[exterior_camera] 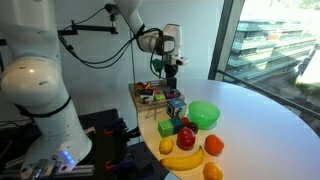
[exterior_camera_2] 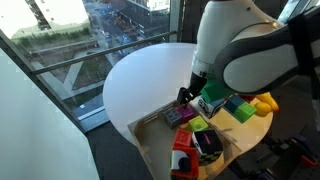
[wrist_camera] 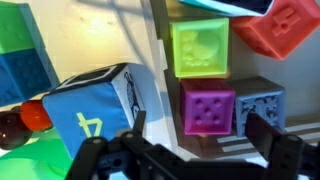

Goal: Put the pink block on the tray

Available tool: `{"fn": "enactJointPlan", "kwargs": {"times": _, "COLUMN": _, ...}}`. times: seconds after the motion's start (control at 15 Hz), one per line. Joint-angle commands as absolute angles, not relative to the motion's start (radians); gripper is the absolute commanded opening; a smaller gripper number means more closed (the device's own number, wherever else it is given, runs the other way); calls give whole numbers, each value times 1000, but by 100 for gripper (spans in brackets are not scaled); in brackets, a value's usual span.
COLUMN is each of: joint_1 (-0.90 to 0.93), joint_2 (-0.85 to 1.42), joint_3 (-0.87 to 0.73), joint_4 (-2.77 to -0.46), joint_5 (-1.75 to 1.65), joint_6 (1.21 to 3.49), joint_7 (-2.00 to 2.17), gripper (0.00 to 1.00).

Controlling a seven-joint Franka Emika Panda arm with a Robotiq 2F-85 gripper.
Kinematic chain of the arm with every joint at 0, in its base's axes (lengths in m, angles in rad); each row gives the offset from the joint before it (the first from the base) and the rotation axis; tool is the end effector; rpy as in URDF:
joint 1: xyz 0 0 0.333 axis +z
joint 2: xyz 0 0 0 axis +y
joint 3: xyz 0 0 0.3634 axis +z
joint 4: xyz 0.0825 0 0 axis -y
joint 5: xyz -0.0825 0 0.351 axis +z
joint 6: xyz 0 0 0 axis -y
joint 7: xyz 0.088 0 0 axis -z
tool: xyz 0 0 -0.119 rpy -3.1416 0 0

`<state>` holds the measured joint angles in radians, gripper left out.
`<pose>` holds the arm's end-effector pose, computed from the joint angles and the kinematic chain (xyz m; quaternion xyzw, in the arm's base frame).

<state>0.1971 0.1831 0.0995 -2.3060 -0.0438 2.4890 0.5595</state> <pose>0.4918 0.1494 0.3279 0.9934 -0.1146 0.0023 0.0037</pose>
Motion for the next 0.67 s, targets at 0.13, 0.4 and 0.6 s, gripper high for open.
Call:
{"fn": "enactJointPlan", "kwargs": {"times": 0.13, "joint_1": 188, "joint_2": 107, "joint_3": 70, "joint_4": -2317, "joint_5": -82, "joint_6": 2300, "joint_7": 582, "gripper": 100}}
{"fn": "enactJointPlan", "kwargs": {"times": 0.4, "joint_1": 163, "joint_2": 56, "joint_3": 45, "joint_4": -2334, "joint_5": -157, "joint_6": 2194, "joint_7": 604, "gripper": 100}}
{"fn": "enactJointPlan", "kwargs": {"times": 0.6, "joint_1": 129, "joint_2": 21, "joint_3": 30, "joint_4": -2346, "joint_5": -209, "joint_6": 2123, "joint_7": 606, "gripper": 100}}
